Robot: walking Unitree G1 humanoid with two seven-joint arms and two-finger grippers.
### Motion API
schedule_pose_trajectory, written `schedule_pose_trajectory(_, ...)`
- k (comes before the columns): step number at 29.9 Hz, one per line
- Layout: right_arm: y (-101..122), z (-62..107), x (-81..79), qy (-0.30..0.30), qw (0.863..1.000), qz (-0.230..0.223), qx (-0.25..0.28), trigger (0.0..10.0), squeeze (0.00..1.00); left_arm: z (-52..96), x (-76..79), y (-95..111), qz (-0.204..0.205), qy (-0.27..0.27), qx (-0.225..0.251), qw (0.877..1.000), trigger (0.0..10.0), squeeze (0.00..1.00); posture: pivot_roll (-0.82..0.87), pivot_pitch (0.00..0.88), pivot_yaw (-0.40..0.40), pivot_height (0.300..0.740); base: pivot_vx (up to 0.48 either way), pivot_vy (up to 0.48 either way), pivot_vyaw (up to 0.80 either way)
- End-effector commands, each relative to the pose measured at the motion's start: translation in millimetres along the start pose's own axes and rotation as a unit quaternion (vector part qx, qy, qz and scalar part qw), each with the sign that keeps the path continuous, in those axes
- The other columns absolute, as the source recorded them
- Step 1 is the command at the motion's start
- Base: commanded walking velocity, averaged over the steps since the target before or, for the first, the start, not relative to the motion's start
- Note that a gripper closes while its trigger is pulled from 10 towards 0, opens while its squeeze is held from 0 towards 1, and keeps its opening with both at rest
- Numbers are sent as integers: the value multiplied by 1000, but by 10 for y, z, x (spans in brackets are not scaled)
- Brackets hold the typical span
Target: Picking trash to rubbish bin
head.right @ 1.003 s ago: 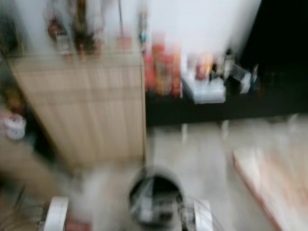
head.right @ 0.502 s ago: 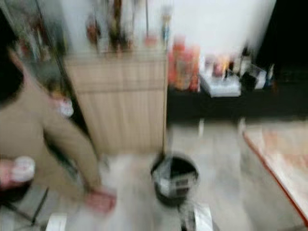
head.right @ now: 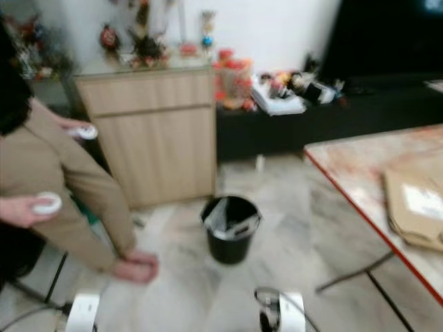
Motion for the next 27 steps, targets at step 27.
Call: schedule_pose_trajectory(27,2438,148,-820,85,920,105,367,10000,0,382,424,2287,54,-33,389,919,10000,0,103,6,-20,740,0,0,0)
Point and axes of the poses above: a point about 5 cm out from each wrist's last joint towards the gripper, its own z axis pointing back from the gripper into the wrist, its own y axis along the axis of the wrist's last joint, x = y × z, the point moved 5 cm from there along -z, pointing out of the wrist towards the gripper, and after that the axes turned 3 degrees about z, right-handed, at the moved point
